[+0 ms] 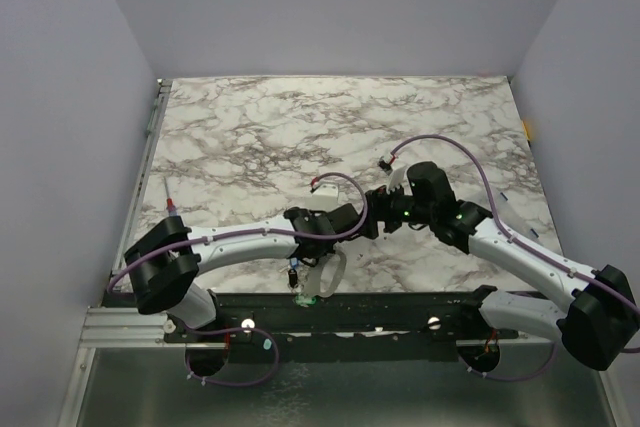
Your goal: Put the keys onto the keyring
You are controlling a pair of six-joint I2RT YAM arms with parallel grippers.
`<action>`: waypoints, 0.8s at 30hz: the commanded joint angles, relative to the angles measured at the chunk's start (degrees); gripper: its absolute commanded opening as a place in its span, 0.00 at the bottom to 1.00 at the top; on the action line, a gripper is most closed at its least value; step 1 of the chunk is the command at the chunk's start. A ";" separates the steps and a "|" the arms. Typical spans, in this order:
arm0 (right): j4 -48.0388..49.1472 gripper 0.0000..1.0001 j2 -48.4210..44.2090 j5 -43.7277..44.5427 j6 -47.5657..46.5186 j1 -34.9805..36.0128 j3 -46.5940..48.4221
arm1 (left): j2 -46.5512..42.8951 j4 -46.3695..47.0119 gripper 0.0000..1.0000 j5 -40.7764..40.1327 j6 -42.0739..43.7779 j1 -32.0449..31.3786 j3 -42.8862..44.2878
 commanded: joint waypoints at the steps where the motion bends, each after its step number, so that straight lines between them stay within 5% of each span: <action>1: -1.30 0.80 -0.81 1.47 -1.02 0.31 0.33 | 1.17 0.19 0.00 -7.71 4.34 1.65 4.98; 10: -1.83 0.81 -1.13 2.49 2.32 0.32 -1.15 | -1.66 -0.55 0.00 -1.84 9.14 7.45 6.60; 14: 3.39 0.89 -1.53 -4.79 11.60 0.36 -6.60 | -5.42 2.22 0.32 5.47 11.40 7.80 0.06; 17: 14.35 0.94 -2.46 -9.60 20.08 0.85 -13.40 | -9.56 8.06 0.48 11.93 11.94 9.06 -6.48; 21: 17.36 0.95 -2.26 -9.63 25.01 1.84 -16.86 | -14.08 17.03 0.72 20.96 12.21 12.17 -14.35; 24: 19.06 0.95 -1.81 -9.26 26.29 2.03 -17.93 | -14.59 19.77 0.78 23.64 13.14 12.40 -16.65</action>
